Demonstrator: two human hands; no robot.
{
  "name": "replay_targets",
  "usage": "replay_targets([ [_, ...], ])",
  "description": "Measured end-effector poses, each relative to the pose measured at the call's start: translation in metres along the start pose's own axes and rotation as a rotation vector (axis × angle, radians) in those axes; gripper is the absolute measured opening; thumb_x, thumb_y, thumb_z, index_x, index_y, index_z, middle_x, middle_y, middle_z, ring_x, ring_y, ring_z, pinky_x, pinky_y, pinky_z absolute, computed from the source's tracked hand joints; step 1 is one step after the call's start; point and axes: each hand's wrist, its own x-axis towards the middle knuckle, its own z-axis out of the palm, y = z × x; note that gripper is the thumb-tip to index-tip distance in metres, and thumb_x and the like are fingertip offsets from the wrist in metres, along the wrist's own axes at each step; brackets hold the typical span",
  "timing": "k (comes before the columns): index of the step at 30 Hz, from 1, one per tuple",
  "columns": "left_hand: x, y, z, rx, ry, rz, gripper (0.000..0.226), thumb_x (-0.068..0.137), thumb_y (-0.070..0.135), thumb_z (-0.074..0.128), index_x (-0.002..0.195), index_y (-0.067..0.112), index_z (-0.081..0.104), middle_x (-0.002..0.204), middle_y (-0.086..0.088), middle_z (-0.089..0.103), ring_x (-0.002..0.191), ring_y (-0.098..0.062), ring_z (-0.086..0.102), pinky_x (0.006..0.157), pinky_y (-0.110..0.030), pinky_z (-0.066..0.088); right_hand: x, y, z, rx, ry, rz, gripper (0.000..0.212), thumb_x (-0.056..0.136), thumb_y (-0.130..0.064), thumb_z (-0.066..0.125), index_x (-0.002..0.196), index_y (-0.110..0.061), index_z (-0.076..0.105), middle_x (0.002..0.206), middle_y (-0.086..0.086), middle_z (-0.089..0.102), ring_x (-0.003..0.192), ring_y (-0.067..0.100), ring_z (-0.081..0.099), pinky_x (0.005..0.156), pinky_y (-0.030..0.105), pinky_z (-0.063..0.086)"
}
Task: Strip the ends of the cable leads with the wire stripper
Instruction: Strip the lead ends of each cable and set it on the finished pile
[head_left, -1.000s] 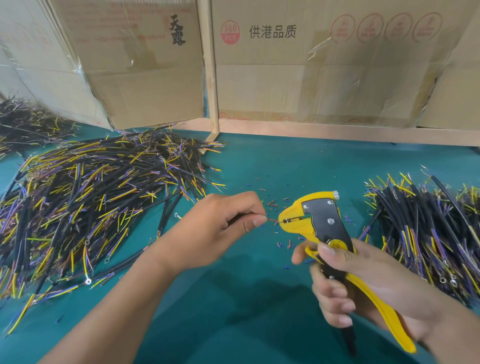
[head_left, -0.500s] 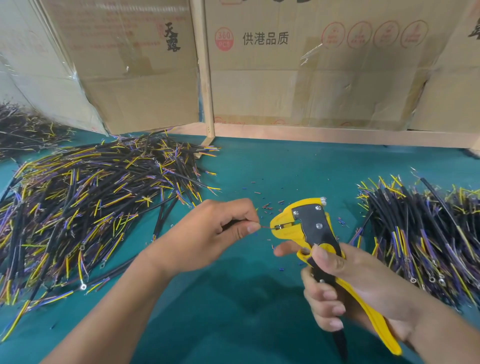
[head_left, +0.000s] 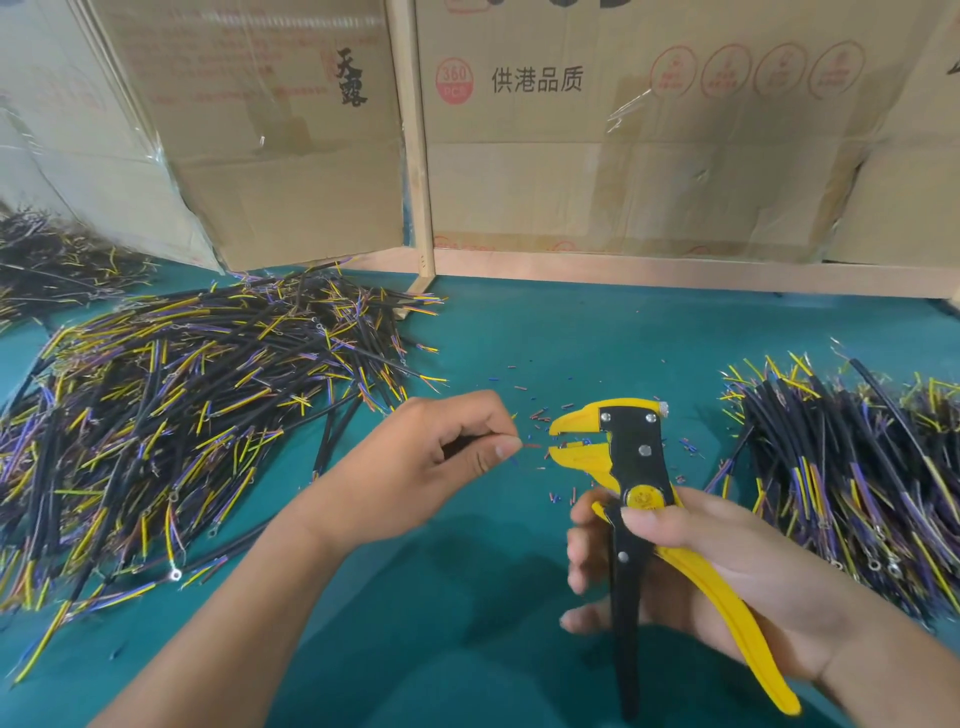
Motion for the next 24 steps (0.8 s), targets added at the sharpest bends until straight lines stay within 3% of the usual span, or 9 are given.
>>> replay_targets([
  [3,0.000,0.001,0.002,-0.108,0.028,-0.003,0.018,0.099,0.028,0.054,0.083,0.020,0.055,0.063,0.014,0.042,0.057,-0.006,0.031,0.053,-0.018,0.028,0.000,-0.001,-0.001,-0.028,0.007,-0.034,0.052,0.088,-0.023,0.075,0.126,0.007,0.058,0.105,0.029,0.062,0.098,0.044,0.063,0.092,0.069,0.047],
  [6,0.002,0.001,0.003,-0.150,0.097,-0.018,0.019,0.099,0.023,0.054,0.085,0.011,0.058,0.062,0.013,0.037,0.056,-0.005,0.029,0.053,-0.016,0.027,0.001,0.001,-0.005,-0.033,-0.058,-0.014,0.052,0.097,-0.031,0.066,0.138,-0.002,0.052,0.110,0.029,0.062,0.103,0.045,0.062,0.096,0.069,0.044],
  [9,0.002,-0.003,-0.010,-0.203,0.304,-0.053,0.016,0.098,0.023,0.054,0.084,0.016,0.059,0.062,0.009,0.038,0.056,-0.005,0.030,0.052,-0.016,0.028,0.003,0.001,-0.009,-0.005,-0.071,0.002,0.050,0.104,-0.040,0.053,0.145,-0.013,0.047,0.113,0.027,0.064,0.106,0.044,0.063,0.097,0.063,0.045],
  [11,0.001,-0.006,-0.021,-0.245,0.421,-0.066,0.017,0.098,0.023,0.052,0.082,0.024,0.057,0.062,0.010,0.037,0.055,-0.004,0.029,0.050,-0.015,0.027,0.006,-0.002,-0.012,0.010,-0.003,-0.007,0.052,0.098,-0.043,0.063,0.139,-0.015,0.054,0.103,0.025,0.064,0.095,0.041,0.064,0.090,0.059,0.049],
  [13,0.001,-0.004,-0.021,-0.212,0.398,-0.053,0.017,0.098,0.022,0.053,0.082,0.021,0.058,0.062,0.006,0.035,0.056,-0.005,0.029,0.050,-0.018,0.025,0.009,-0.003,-0.012,0.011,0.094,-0.021,0.051,0.077,-0.038,0.085,0.116,-0.010,0.068,0.094,0.027,0.062,0.081,0.040,0.064,0.078,0.057,0.053],
  [15,0.001,-0.001,-0.012,-0.167,0.301,-0.039,0.016,0.097,0.021,0.054,0.083,0.015,0.059,0.063,0.008,0.037,0.059,-0.004,0.031,0.053,-0.018,0.027,0.010,0.000,-0.010,0.032,0.126,-0.048,0.049,0.060,-0.024,0.093,0.100,-0.011,0.069,0.095,0.031,0.062,0.077,0.041,0.064,0.072,0.056,0.054],
  [18,0.002,0.000,-0.004,-0.160,0.212,-0.049,0.016,0.096,0.022,0.057,0.082,0.014,0.060,0.064,-0.001,0.037,0.061,-0.009,0.033,0.056,-0.022,0.029,0.008,0.001,-0.010,0.077,0.117,-0.236,0.055,0.072,-0.016,0.086,0.121,-0.009,0.061,0.104,0.032,0.064,0.085,0.042,0.065,0.081,0.057,0.054],
  [20,0.002,0.001,-0.004,-0.185,0.202,-0.051,0.017,0.096,0.025,0.057,0.082,0.014,0.060,0.065,-0.010,0.037,0.060,-0.023,0.031,0.055,-0.029,0.028,0.007,-0.002,-0.006,0.082,0.050,-0.348,0.059,0.084,-0.022,0.080,0.136,-0.016,0.054,0.107,0.029,0.065,0.093,0.039,0.066,0.089,0.063,0.050],
  [24,0.002,0.001,-0.001,-0.233,0.176,-0.056,0.016,0.096,0.025,0.058,0.084,0.015,0.060,0.064,-0.011,0.036,0.061,-0.029,0.029,0.054,-0.029,0.026,0.004,-0.005,0.000,0.061,0.077,-0.339,0.067,0.083,-0.029,0.080,0.143,-0.029,0.051,0.099,0.025,0.065,0.093,0.037,0.066,0.086,0.064,0.051],
])
